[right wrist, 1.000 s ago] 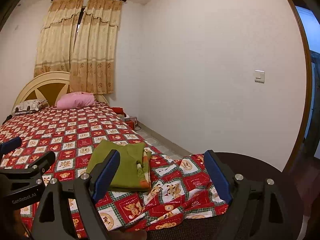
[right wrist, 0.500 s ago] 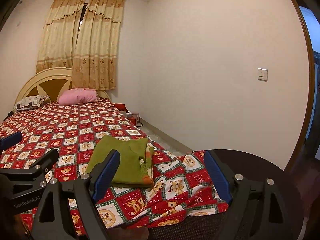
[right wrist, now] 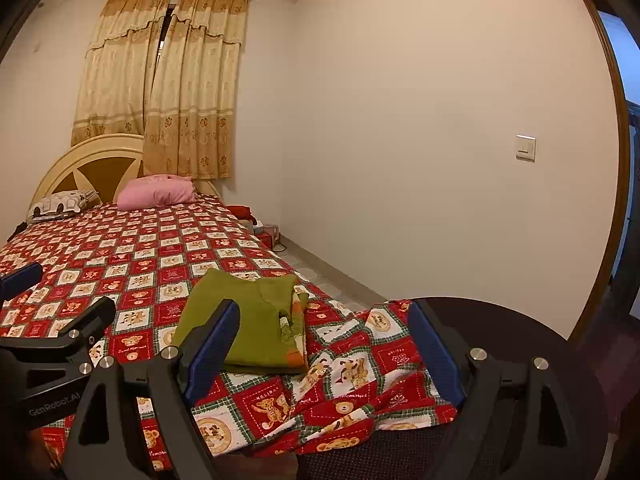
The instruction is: Fold small clothes
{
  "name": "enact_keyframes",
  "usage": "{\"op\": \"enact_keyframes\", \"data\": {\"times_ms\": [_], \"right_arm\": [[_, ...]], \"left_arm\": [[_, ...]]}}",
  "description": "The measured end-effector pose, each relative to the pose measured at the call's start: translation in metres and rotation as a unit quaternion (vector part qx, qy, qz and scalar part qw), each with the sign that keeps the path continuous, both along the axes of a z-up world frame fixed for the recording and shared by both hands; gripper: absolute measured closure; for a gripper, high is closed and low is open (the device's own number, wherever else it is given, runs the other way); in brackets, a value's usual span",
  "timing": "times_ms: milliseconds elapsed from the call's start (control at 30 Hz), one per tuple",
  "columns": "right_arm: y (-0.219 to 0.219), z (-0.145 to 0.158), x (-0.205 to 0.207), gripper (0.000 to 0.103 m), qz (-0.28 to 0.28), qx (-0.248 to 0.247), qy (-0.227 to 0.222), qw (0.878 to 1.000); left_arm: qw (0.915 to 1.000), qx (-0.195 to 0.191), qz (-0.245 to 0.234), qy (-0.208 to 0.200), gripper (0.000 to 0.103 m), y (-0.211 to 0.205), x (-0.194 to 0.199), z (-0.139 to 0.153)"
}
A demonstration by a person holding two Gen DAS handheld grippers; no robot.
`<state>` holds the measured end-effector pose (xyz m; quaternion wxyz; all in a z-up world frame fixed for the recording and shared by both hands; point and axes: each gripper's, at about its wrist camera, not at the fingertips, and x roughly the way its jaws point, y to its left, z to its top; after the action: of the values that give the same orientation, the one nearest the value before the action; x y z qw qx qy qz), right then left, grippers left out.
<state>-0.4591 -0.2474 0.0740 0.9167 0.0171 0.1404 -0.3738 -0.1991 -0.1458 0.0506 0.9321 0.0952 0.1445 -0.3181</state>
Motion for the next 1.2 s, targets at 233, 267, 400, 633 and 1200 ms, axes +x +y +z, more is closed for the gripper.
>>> {"op": "enact_keyframes", "data": {"times_ms": [233, 267, 400, 633, 1200], "right_arm": [[-0.0006, 0.0004, 0.0004, 0.017, 0.000, 0.000, 0.000, 1.000], [-0.0005, -0.0001, 0.0001, 0.017, 0.000, 0.000, 0.000, 1.000], [-0.0007, 0.0002, 0.0004, 0.017, 0.000, 0.000, 0.001, 1.000], [-0.0022, -0.0017, 0.0008, 0.017, -0.001, 0.000, 0.004, 1.000], [-0.0015, -0.0040, 0.0012, 0.017, -0.004, 0.002, 0.004, 1.000]], "left_arm": [[1.0000, 0.001, -0.001, 0.002, 0.000, 0.0012, 0.0004, 0.0001], [1.0000, 0.002, 0.000, 0.002, 0.000, 0.0009, 0.0005, 0.0002], [1.0000, 0.002, 0.000, 0.002, 0.000, 0.0013, 0.0008, 0.0004], [1.0000, 0.003, 0.005, -0.003, 0.000, 0.0016, 0.0016, 0.0005], [0.9999, 0.008, 0.007, -0.002, 0.000, 0.0008, 0.0029, 0.0010]]}}
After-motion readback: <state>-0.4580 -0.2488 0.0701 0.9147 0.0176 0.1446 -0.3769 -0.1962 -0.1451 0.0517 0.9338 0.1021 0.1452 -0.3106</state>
